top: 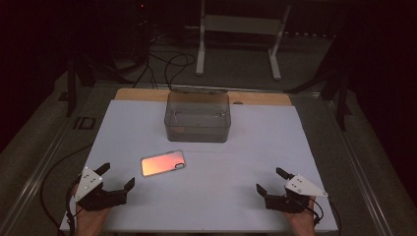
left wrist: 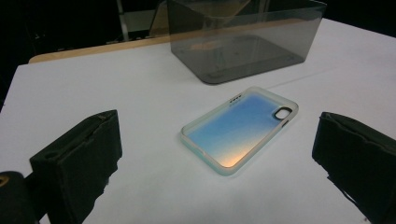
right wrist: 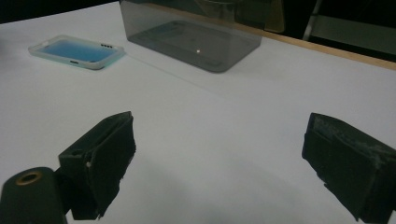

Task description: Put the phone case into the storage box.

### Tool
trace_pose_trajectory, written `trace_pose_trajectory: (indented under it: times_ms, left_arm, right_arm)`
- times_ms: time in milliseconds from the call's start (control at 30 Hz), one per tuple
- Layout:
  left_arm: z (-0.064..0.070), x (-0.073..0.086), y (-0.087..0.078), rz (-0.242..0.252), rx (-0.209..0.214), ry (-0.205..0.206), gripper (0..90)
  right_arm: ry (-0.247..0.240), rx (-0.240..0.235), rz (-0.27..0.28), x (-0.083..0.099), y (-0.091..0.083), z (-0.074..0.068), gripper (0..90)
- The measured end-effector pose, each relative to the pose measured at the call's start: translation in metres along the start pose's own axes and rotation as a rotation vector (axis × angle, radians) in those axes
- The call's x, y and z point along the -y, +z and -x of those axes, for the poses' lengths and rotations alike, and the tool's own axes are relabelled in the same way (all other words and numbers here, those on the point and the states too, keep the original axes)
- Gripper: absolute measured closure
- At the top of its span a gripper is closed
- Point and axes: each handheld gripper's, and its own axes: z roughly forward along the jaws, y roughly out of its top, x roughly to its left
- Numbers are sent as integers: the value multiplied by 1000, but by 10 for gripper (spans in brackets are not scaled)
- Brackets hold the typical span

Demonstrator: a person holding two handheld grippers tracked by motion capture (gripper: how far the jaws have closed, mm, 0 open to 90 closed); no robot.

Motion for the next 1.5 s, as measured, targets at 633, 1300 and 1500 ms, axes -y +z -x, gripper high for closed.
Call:
trace_pose_trajectory:
  times_ms: [633, 1300, 1500]
  left_arm:
    - [0, 0, 1, -18, -17, -21, 33]
    - [2, -10, 13, -46, -3, -24, 27]
    - [2, -15, 17, -64, -12, -23, 27]
  right_arm:
    - [3, 2, -10, 1, 2, 1, 94]
    - [4, 9, -17, 1, 4, 2, 95]
    - [5, 16, -19, 1, 5, 2, 94]
